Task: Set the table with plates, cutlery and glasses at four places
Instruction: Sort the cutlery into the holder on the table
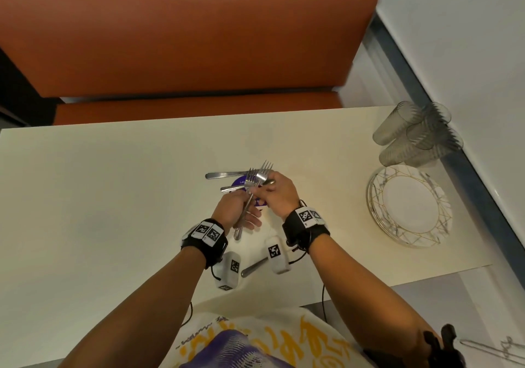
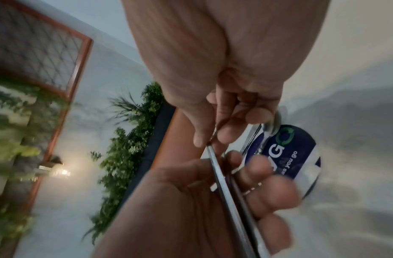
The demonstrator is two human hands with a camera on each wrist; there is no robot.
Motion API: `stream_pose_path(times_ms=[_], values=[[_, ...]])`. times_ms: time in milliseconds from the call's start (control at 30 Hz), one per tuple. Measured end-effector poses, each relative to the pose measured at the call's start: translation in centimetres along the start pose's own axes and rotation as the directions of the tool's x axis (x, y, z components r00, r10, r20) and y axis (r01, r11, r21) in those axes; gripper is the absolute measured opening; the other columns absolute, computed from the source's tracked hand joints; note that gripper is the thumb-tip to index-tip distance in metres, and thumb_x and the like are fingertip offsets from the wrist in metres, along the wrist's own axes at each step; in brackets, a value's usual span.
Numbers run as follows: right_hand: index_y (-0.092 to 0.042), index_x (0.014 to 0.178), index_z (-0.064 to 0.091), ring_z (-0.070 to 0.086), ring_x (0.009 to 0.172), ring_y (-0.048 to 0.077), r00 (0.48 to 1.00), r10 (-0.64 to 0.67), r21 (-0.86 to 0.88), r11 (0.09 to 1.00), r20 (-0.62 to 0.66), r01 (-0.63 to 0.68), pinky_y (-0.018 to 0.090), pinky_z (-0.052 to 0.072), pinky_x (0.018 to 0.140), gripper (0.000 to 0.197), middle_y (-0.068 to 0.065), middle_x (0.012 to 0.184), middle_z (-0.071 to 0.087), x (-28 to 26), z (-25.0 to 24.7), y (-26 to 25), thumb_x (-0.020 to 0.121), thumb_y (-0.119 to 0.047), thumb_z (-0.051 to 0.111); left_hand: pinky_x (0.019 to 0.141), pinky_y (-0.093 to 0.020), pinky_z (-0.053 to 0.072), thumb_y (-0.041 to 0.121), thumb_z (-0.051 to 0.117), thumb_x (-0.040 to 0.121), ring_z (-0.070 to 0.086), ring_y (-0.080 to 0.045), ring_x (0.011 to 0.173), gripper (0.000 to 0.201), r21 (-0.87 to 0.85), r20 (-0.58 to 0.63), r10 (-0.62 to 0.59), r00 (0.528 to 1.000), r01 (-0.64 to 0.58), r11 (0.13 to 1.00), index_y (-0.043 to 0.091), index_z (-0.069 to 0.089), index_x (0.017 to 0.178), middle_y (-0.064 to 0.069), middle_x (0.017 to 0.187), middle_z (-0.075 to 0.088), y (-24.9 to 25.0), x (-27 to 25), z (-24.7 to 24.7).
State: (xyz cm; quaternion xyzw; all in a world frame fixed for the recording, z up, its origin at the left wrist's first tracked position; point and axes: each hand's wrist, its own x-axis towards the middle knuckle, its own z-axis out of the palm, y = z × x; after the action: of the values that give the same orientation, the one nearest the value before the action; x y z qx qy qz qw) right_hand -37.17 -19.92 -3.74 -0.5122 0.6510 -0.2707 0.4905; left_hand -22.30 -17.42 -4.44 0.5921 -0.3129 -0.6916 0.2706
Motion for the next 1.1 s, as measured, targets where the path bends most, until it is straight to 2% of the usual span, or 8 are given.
stream_pose_path(times_ms=[100,200,267,367,600,800,967,1100], values=[[-0.025,0.095,0.065,0.074,0.077,0.019,0.996,-0.052,-0.11,0.992,0.069,0.059,0.038,0.06,0.076,0.025,0.002,0.084,0.077,-0.5,0.3,-0.1,0.079,-0.034,0.082,0.049,-0.029,0.033,0.024,0.058,0.088,0.046,-0.023,0.044,0.021,-0.033,-0.001,-0.02,1.0,0.02,0.999,0.007,0.069,0.087,-0.01,0.062,0.057,-0.1,-0.1,-0.2],[-0.026,0.095,0.068,0.071,0.077,0.02,0.996,-0.083,-0.2,0.977,-0.022,0.077,0.032,0.055,0.074,0.016,0.001,0.084,0.074,-0.4,0.1,-0.3,0.091,-0.042,0.068,0.046,-0.025,0.019,0.022,0.044,0.094,0.029,-0.014,0.041,0.021,-0.043,-0.024,-0.059,0.998,0.058,0.997,0.012,0.059,0.083,0.0,0.054,0.041,-0.4,-0.2,-0.5],[-0.02,0.104,0.069,0.07,0.069,0.019,0.989,-0.074,-0.161,0.985,-0.126,0.053,0.032,0.057,0.067,0.02,0.001,0.084,0.074,-0.1,-0.2,-0.4,0.094,-0.037,0.066,0.045,-0.025,0.019,0.022,0.038,0.098,0.028,-0.014,0.041,0.026,-0.019,-0.02,-0.058,0.998,0.058,0.998,0.011,0.058,0.086,0.001,0.054,0.041,-0.5,-0.4,-0.7],[-0.014,0.098,0.067,0.069,0.055,0.015,0.984,-0.058,-0.131,0.991,-0.171,0.036,0.033,0.06,0.059,0.01,0.005,0.08,0.074,0.1,-0.6,-0.7,0.092,-0.021,0.072,0.046,-0.027,0.02,0.024,0.038,0.097,0.032,-0.016,0.042,0.029,0.016,0.003,-0.051,0.999,0.051,0.999,0.009,0.061,0.091,-0.001,0.057,0.046,-0.6,-0.7,-0.7],[-0.015,0.092,0.069,0.072,0.069,0.023,0.982,-0.101,-0.213,0.975,-0.16,0.066,0.042,0.063,0.071,0.013,0.002,0.079,0.073,0.3,-0.3,-0.6,0.085,-0.022,0.078,0.041,-0.024,0.028,0.023,0.04,0.099,0.036,-0.015,0.043,0.029,-0.081,0.061,-0.078,0.995,0.083,0.993,0.008,0.063,0.088,-0.005,0.06,0.048,-0.4,-1.1,-0.5],[-0.016,0.096,0.066,0.068,0.071,0.013,0.979,-0.075,-0.204,0.978,-0.191,0.035,0.022,0.055,0.06,0.025,-0.003,0.078,0.07,-0.2,-1.0,-0.2,0.084,-0.033,0.08,0.045,-0.027,0.019,0.022,0.037,0.1,0.028,-0.012,0.042,0.031,-0.007,0.036,-0.062,0.997,0.063,0.998,0.014,0.058,0.079,0.001,0.055,0.04,-0.3,-0.9,-0.4],[-0.024,0.088,0.069,0.072,0.079,0.017,0.99,0.019,-0.243,0.969,-0.139,-0.053,0.04,0.062,0.077,0.005,-0.004,0.081,0.075,-0.3,-3.0,2.6,0.088,-0.028,0.069,0.04,-0.021,0.021,0.02,0.037,0.1,0.025,-0.009,0.041,0.028,0.031,-0.02,-0.097,0.995,0.098,0.995,0.019,0.051,0.076,0.004,0.055,0.036,-0.7,-0.4,-0.5],[-0.016,0.095,0.072,0.067,0.089,0.018,0.988,0.152,-0.518,0.847,0.018,-0.121,0.027,0.054,0.08,0.009,0.002,0.099,0.073,-2.1,-5.3,5.1,0.087,-0.022,0.071,0.045,-0.023,0.024,0.013,0.04,0.098,0.028,-0.012,0.044,0.026,0.135,-0.087,-0.114,0.99,0.125,0.983,0.018,0.049,0.073,0.001,0.058,0.038,-1.0,-0.1,-0.3]])
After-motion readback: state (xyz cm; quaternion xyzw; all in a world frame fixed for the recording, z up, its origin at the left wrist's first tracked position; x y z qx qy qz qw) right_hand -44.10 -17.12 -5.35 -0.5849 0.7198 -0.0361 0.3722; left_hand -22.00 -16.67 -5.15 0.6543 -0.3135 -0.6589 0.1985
